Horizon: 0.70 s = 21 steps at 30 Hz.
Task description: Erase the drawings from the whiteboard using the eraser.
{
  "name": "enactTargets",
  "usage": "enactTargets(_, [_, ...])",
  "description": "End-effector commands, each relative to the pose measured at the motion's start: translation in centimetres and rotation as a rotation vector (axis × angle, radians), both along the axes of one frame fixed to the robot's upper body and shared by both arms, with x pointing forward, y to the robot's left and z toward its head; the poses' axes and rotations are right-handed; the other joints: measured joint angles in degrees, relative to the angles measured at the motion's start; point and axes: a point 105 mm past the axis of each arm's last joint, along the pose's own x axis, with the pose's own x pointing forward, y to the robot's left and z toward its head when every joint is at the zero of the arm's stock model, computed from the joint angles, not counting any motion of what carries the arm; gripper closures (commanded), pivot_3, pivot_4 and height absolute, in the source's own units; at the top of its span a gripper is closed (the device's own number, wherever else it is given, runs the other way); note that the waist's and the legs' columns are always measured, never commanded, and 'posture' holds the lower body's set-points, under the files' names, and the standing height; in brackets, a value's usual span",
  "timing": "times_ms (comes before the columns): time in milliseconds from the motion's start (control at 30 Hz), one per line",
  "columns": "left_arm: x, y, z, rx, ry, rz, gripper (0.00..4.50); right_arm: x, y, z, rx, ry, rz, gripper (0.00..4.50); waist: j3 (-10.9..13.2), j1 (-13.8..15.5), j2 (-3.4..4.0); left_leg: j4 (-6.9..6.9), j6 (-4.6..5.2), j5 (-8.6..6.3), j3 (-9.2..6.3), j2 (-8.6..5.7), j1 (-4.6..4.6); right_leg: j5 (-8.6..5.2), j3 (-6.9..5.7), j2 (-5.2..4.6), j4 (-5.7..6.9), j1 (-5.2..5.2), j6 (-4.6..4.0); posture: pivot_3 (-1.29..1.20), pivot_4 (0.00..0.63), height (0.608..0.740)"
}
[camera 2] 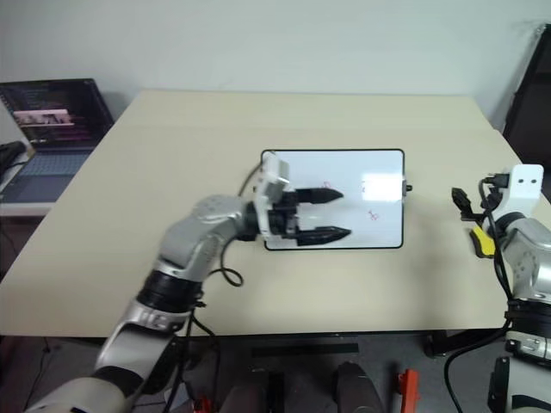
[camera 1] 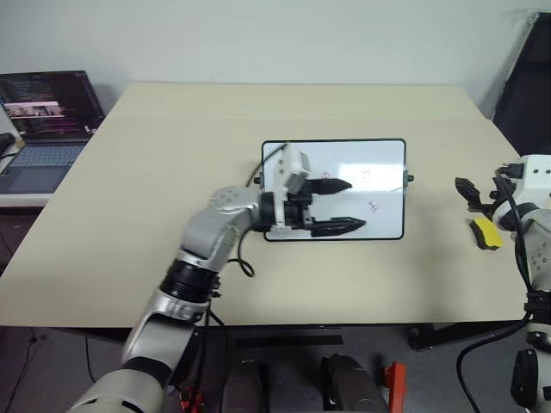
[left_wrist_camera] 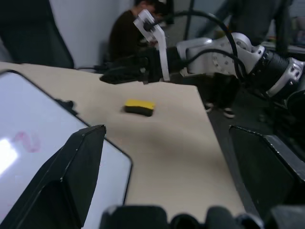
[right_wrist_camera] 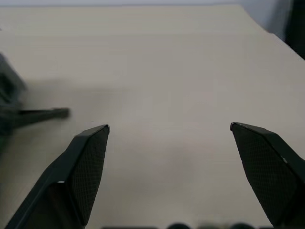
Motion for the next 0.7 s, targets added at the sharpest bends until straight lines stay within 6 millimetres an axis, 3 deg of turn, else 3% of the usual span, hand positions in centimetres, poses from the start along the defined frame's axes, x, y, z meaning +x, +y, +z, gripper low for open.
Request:
enactTargets(33, [0.0,-1.8,-0.7,0.051,-0.069,-0.010,0.00,-0.6,-1.5,0.6,0.023,0.017,-0.017,0.04,-0.01,-0.25,0.02,-0.01,0.00,0.00,0.00,0.00,0.02,-0.01,0.01,0.01,0.02,0.00,0.00,0.00,0.150,0.740])
enactTargets(200, [0.0,-4.3,-2.0,0.061,-0.053,0.013,0.00,-1.4,-2.1,-2.1,0.029,0.144,0.021,0.04,-0.02,-0.11,0.03,0.06,0.00,0.00,0.02,0.02,0.05,-0.14,0.05,0.05,0.04,0.05,0.25,0.00,0.150,0.740])
enactTargets(700, [0.0,-3.3,-2.6,0.072,-0.047,0.045,0.00,-2.3,-3.2,-4.8,0.069,0.206,-0.017,0.04,-0.06,-0.08,0.12,0.06,0.00,0.00,0.02,0.01,0.04,-0.14,0.05,0.04,0.03,0.05,0.27,0.00,0.150,0.740])
